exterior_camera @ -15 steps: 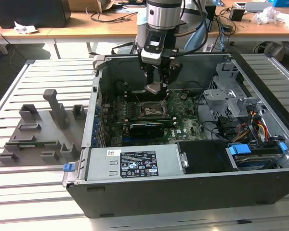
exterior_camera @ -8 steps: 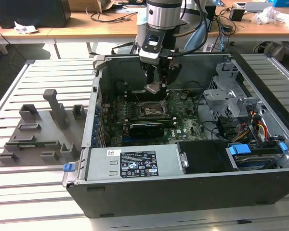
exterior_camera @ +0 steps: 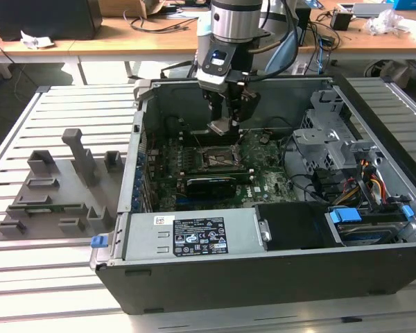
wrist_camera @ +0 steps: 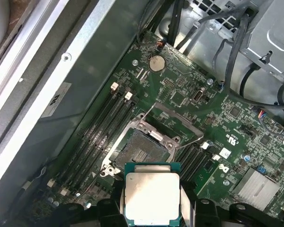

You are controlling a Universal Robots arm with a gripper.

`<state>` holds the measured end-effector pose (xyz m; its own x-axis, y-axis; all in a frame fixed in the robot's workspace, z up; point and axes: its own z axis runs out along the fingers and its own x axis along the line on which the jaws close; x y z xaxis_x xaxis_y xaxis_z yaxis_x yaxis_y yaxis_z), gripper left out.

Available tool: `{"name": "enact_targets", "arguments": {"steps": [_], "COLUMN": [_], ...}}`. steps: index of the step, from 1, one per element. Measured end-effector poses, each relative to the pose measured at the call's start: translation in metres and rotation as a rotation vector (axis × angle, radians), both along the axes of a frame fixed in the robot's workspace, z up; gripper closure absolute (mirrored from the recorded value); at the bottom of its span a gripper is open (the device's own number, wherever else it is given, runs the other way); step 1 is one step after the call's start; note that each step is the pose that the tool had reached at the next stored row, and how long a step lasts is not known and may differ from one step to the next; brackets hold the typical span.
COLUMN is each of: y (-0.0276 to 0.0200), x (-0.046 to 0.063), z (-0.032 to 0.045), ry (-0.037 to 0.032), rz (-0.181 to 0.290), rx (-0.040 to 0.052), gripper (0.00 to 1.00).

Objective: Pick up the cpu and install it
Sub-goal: 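Place the cpu into insertion slot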

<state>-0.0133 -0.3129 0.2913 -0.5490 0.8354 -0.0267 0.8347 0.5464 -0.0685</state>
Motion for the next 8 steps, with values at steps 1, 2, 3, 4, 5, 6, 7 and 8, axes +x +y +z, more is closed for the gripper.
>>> {"name": "enact_targets", "arguments": {"steps": [1,2,3,4,5,6,7,8], "y": [0.0,0.0,0.0,0.0,0.0,0.0,0.0,0.0], "x": [0.0,0.0,0.0,0.0,0.0,0.0,0.0,0.0], "z": [0.0,0.0,0.0,0.0,0.0,0.0,0.0,0.0], "ry": [0.0,0.0,0.0,0.0,0.0,0.0,0.0001,0.0], "rz": [-0.006,-0.011,-0.021,-0.027,-0.032,-0.039,-0.044,-0.053], "rx": [-0.0001,-0.0002,-0.0004,-0.0006,-0.0006,-0.0007,-0.0008,-0.0011], "gripper": [0.45,0.45,0.45,0.45,0.45,0.45,0.45,0.45]}}
